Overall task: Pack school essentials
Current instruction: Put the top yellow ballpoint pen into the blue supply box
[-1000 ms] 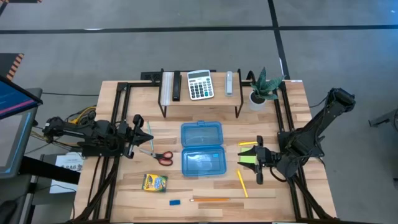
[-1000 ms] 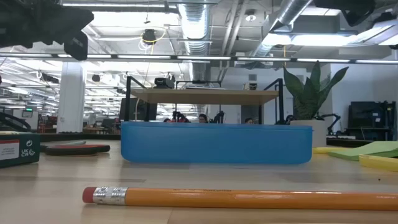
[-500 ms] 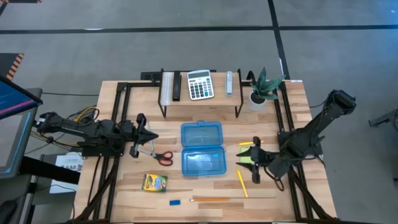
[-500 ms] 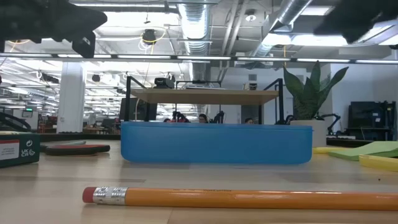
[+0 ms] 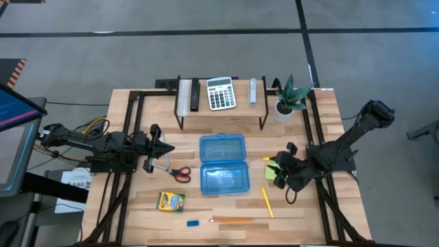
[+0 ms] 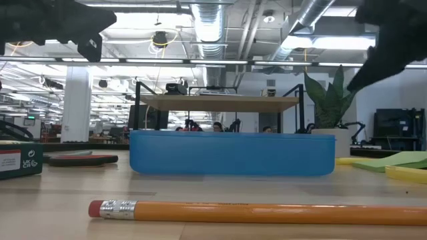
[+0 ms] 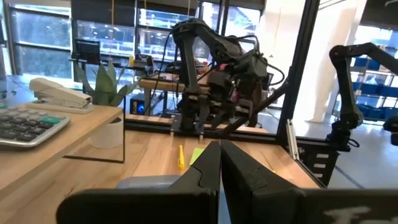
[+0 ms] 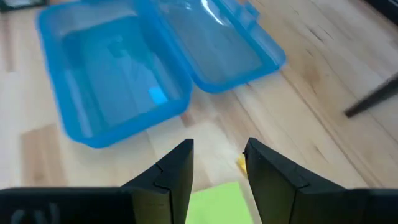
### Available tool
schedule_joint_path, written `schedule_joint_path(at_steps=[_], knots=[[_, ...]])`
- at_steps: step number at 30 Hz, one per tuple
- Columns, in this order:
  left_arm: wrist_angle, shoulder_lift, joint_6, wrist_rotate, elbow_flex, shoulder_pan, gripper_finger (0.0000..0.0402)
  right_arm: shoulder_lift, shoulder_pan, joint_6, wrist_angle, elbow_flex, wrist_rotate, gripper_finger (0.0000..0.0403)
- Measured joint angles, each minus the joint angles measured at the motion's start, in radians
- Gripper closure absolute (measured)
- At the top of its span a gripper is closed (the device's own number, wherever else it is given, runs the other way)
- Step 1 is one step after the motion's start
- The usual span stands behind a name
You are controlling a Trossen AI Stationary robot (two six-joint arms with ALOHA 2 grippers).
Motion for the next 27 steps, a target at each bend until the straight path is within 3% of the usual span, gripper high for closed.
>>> schedule_joint_path(at_steps=[13,21,27], knots=[[-0.001,0.0,0.003,-0.003,0.0,0.0,0.0401,0.0,-0.11,-0.011,0.005,-0.142,-0.076,0.0236],[-0.001,0.0,0.006,-0.003,0.0,0.0,0.0401,0.0,-0.203,-0.248,0.223,-0.228,-0.174,0.0233],[-0.001,0.0,0.007,-0.003,0.0,0.0,0.0401,0.0,-0.271,-0.298,0.258,-0.258,-0.233,0.023]])
